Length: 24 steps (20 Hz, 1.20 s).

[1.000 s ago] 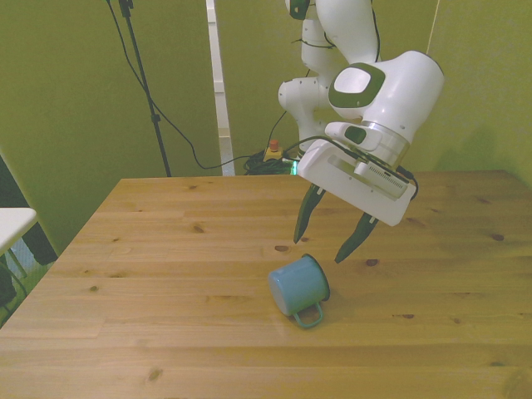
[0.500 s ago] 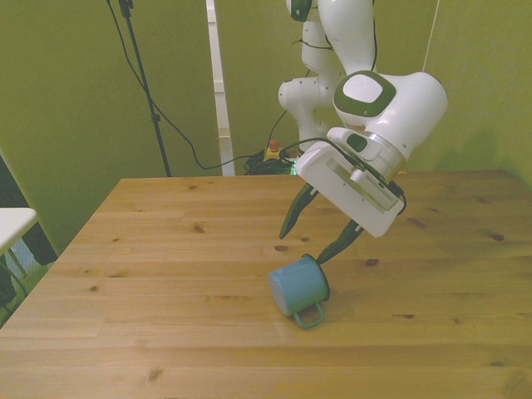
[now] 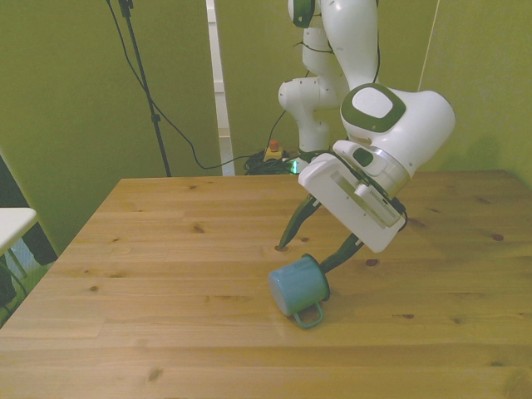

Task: Flip the mug upright

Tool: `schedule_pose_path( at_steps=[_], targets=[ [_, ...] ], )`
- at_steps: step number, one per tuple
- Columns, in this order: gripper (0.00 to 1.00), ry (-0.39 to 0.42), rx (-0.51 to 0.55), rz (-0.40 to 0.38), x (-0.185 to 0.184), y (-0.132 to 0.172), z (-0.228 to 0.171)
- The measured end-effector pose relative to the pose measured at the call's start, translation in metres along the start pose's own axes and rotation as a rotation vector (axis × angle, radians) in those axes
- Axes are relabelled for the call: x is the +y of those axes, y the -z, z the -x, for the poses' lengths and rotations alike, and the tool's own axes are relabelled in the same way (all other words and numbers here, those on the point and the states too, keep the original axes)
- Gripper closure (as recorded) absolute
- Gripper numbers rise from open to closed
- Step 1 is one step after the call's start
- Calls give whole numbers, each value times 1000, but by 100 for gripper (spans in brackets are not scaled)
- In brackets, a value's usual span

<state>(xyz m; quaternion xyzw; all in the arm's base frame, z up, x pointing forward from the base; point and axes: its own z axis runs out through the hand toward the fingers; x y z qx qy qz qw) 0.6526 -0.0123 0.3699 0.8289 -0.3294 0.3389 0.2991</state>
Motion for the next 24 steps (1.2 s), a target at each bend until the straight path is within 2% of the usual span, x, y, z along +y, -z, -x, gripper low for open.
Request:
schedule_pose_path(
  at_steps=[6, 7, 24],
  targets=[
    [0, 2, 22, 11, -6, -13, -6],
    [100, 0, 23, 12, -7, -14, -8],
    [100, -12, 15, 33, -5, -35, -11]
  ],
)
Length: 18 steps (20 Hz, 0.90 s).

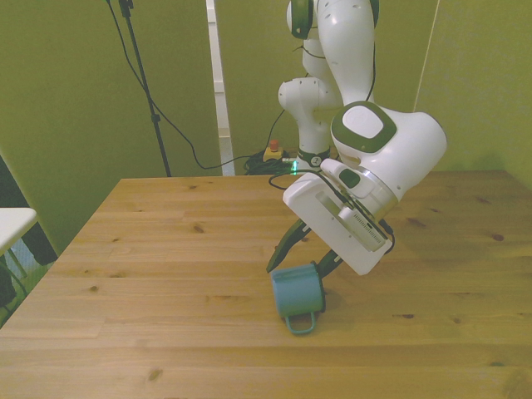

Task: Flip the mug upright

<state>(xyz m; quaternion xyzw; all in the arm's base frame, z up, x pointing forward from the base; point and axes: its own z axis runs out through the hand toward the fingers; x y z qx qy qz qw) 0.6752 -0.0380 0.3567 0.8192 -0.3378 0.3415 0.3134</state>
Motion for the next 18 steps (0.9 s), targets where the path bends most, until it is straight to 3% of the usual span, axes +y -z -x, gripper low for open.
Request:
schedule_pose_path(
  at_steps=[18],
  targets=[
    [100, -50, -34, -6, 2, 8, -22]
  ],
)
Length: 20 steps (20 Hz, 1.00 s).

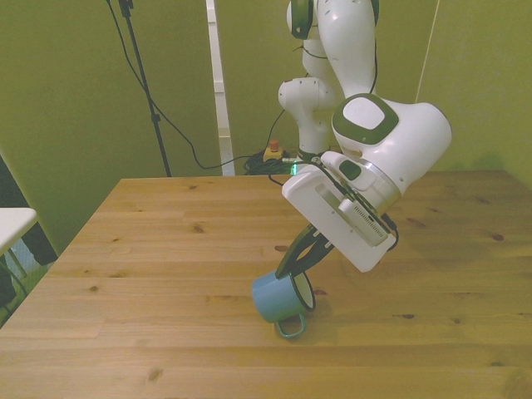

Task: Flip the mug upright

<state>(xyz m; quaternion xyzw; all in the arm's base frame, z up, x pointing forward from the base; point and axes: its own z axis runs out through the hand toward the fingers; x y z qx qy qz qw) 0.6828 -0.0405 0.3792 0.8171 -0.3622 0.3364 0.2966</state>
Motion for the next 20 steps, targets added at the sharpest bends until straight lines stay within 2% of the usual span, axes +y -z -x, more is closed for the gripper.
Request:
schedule_pose_path(
  at_steps=[2, 7, 11, 14, 16, 20],
  targets=[
    [100, -50, -69, -37, 5, 9, -12],
    [100, -189, -249, -220, 49, 63, -79],
    [100, -256, -420, -355, 68, 105, -88],
    [100, -245, -587, -435, 66, 134, -69],
    [100, -217, -686, -455, 68, 144, -57],
    [100, -169, -780, -468, 65, 138, -39]
  ],
)
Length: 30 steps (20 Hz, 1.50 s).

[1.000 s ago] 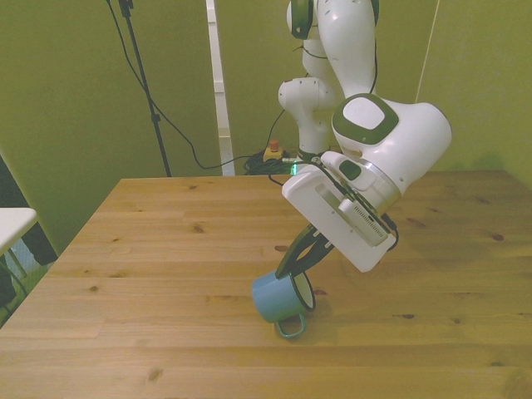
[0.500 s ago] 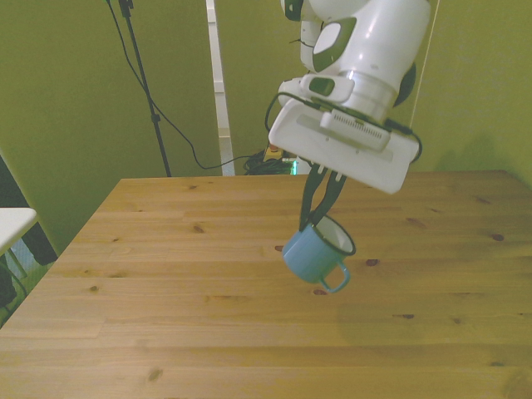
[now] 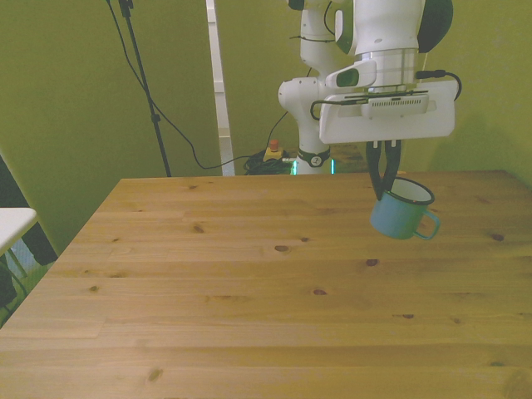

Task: Flip the mug upright

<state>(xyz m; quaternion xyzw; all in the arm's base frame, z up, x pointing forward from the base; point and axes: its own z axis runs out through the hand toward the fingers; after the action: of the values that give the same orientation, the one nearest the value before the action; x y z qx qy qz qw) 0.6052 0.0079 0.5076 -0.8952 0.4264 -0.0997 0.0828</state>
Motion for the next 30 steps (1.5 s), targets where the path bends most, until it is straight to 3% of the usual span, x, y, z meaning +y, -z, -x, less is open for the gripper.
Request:
schedule_pose_path(
  at_steps=[3, 7, 15, 16, 30],
  targets=[
    [100, 10, -54, 5, -3, -29, 4],
    [100, 10, -46, -6, -10, -64, 2],
    [100, 18, -54, 1, -19, -104, 3],
    [0, 17, -55, 3, -20, -107, 2],
    [0, 16, -60, 10, -20, -112, 0]
  ],
)
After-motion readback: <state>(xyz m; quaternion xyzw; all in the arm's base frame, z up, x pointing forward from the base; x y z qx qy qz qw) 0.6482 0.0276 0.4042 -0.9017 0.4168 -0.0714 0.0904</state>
